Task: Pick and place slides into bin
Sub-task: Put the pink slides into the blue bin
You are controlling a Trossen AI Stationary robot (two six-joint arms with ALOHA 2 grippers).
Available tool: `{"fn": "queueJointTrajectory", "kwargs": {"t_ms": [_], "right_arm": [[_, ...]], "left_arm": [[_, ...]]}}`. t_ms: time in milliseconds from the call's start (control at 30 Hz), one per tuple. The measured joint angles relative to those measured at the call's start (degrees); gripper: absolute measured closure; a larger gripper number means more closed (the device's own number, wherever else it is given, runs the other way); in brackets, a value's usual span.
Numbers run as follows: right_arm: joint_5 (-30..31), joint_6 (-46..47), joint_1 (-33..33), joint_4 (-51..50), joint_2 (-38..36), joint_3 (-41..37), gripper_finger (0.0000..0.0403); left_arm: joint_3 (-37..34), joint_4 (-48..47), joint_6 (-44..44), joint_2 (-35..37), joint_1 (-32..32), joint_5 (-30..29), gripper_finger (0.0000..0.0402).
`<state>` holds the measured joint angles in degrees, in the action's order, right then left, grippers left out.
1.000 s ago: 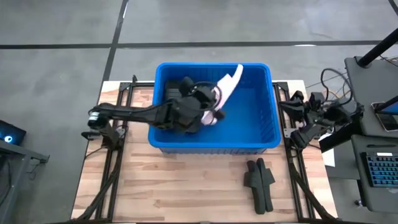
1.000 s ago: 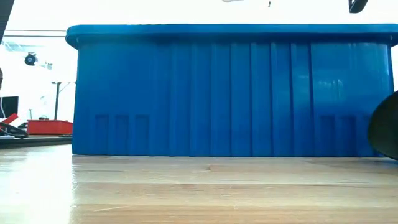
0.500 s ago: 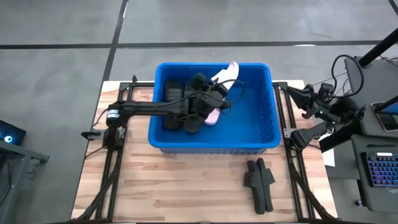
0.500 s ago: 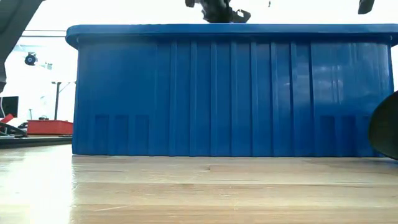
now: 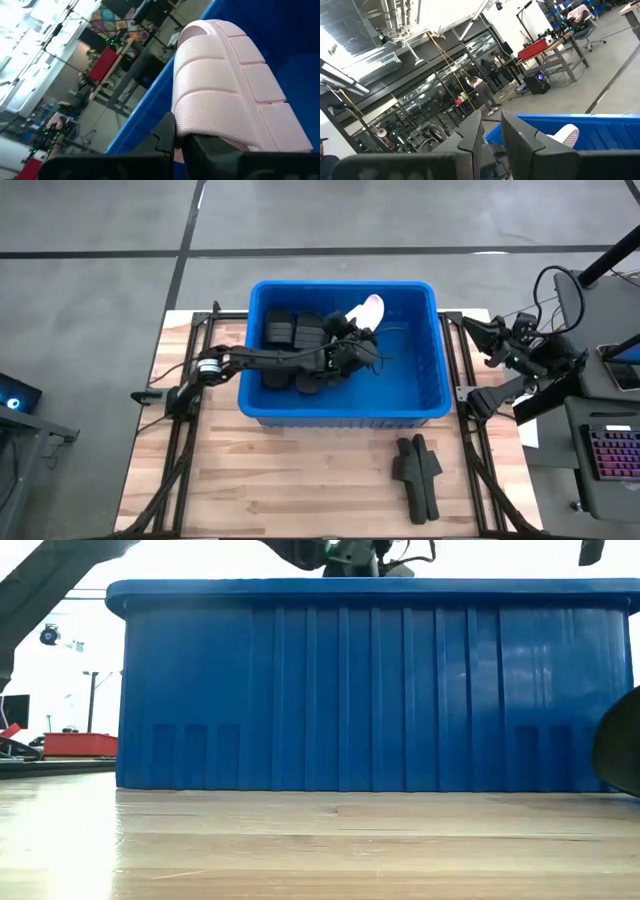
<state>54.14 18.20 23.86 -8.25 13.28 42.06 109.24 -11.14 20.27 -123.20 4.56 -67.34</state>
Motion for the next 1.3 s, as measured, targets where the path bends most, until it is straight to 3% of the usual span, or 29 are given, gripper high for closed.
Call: {"fn": "queueJointTrajectory", "kwargs": {"t_ms": [233, 533, 967, 1033, 1200, 1300], "right_arm": [[-0.07, -0.55, 0.01, -0.02, 0.0, -0.03, 0.0339], [-1.3, 1.31, -0.01, -0.02, 0.0, -0.04, 0.0339], [-6.5, 1.27, 0.0, -0.46, 0.02, -0.04, 0.0339], [-6.5, 1.19, 0.0, -0.48, 0.02, -0.04, 0.0339], [-6.54, -0.71, -0.01, -0.48, 0.02, -0.04, 0.0339], [-6.72, -1.2, 0.01, -0.72, 0.0, -0.04, 0.0339]], "left_arm": [[6.51, -0.39, 0.65, -5.24, 0.25, -5.94, 0.0401], [17.41, -0.44, 13.37, -14.37, 0.7, -11.68, 0.0401], [17.7, 0.06, 12.93, -14.61, -0.37, -12.07, 0.0401], [17.94, -0.36, 11.47, -14.39, -0.92, -9.55, 0.0401], [18.17, -1.1, -2.24, -13.57, -2.0, 5.11, 0.0401], [19.76, -8.35, -12.19, -13.24, -2.27, 7.46, 0.0401]]}}
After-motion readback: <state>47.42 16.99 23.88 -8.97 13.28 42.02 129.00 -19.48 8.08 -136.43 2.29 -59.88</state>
